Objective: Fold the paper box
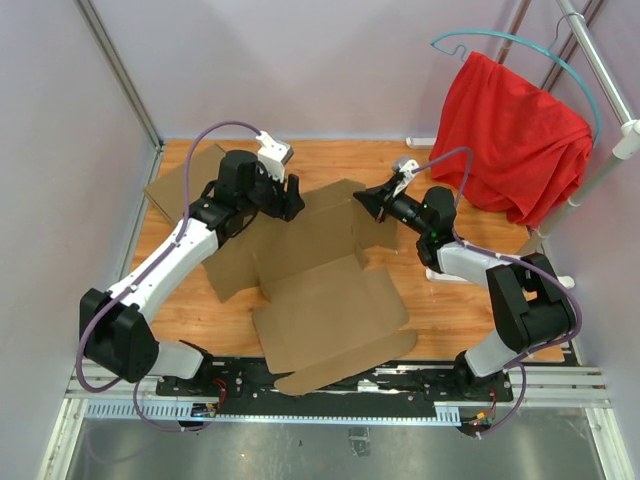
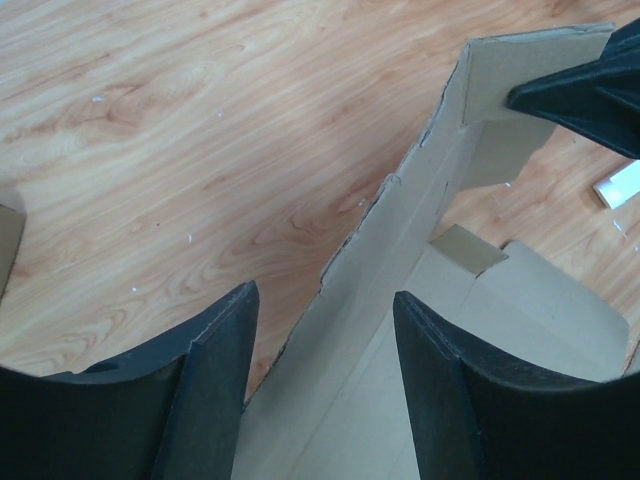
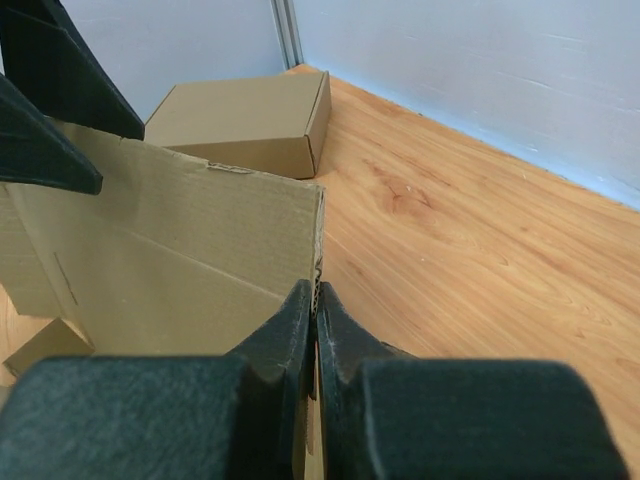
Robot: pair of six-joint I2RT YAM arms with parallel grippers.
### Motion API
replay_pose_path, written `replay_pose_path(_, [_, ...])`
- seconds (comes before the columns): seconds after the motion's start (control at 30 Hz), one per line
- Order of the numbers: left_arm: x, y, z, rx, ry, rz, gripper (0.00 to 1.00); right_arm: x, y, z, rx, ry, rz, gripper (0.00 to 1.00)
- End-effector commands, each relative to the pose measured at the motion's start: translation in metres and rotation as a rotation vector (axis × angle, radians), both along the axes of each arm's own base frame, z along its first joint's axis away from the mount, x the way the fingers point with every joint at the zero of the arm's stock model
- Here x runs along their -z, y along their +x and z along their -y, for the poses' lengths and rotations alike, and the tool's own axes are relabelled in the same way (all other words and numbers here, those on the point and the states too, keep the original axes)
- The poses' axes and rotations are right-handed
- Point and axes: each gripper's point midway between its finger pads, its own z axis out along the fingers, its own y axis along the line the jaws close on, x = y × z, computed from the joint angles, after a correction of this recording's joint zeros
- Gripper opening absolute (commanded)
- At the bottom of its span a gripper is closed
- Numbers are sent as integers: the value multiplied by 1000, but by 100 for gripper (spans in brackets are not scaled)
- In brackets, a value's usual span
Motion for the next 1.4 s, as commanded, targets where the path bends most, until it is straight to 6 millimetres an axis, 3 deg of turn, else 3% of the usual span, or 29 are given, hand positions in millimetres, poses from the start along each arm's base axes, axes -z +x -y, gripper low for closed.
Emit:
replay_pose_path(0.0, [17, -7, 5, 25, 38, -44, 60, -5, -1, 0, -25, -17, 7, 3])
replay_pose_path(0.07, [19, -6, 7, 30, 41, -54, 52, -5, -2, 1, -26, -20, 3, 3])
replay_pose_path(0.2, [26, -7, 13, 51, 53, -84, 8, -3, 0, 1, -17, -34, -32, 11])
replay_pose_path(0.23, [27, -7, 13, 51, 55, -89, 1, -2, 0, 1, -16, -42, -52, 15])
replay_pose_path(0.33, [26, -8, 14, 47, 61, -87, 0, 2, 3, 3, -4, -66, -114, 31])
replay_pose_path(0.47, [9, -5, 10, 20, 58, -44, 0, 5, 7, 7, 30, -95, -188, 54])
replay_pose_path(0.53, [-1, -4, 6, 5, 56, -20, 0, 4, 9, 11, 63, -107, -216, 57])
replay_pose_path(0.67, [-23, 0, -6, -55, 90, 14, 0, 6, 15, 31, 194, -142, -293, 59])
replay_pose_path(0.87, [-54, 3, -25, -156, 167, 71, 0, 12, 3, 55, 313, -174, -368, 58])
replay_pose_path(1.03, [-70, -4, -20, -147, 167, 107, 0, 38, -18, 51, 279, -170, -514, 53])
replay_pose_path(1.2, [-53, -14, -5, -107, 192, 74, 0, 91, -43, 38, 215, -241, -676, 49])
replay_pose_path(1.37, [-21, -22, 4, -87, 224, 17, 0, 122, -59, 25, 173, -261, -759, 47])
